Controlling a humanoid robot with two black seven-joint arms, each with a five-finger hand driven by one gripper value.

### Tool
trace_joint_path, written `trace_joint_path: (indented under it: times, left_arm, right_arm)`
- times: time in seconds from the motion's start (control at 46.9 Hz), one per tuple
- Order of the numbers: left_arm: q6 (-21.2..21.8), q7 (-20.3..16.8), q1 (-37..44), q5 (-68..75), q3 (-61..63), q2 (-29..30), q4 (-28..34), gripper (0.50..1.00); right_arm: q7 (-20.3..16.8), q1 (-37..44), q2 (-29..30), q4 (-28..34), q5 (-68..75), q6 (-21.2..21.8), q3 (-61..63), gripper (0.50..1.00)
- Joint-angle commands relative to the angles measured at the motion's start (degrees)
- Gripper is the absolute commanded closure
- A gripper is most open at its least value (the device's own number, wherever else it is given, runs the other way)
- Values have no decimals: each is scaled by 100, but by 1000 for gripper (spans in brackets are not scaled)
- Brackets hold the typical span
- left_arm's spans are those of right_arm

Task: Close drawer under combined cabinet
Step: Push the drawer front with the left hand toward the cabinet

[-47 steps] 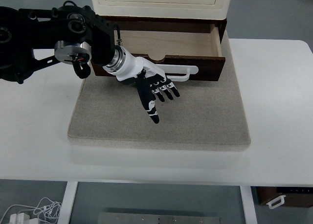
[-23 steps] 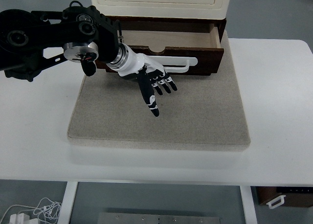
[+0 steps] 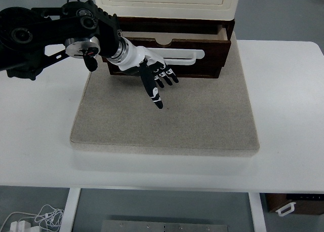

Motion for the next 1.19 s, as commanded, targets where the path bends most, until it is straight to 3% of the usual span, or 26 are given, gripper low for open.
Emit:
trace_joint_path:
  times: [0.0,1.173]
  left_arm:
    - [34,-25,-8,18,-3,-19,32,500]
    - [491,-105,186,334,-258,-90,743,500]
  right_arm:
    - [0,1,0,0,0,0,0,548]
    - [0,1,0,0,0,0,0,548]
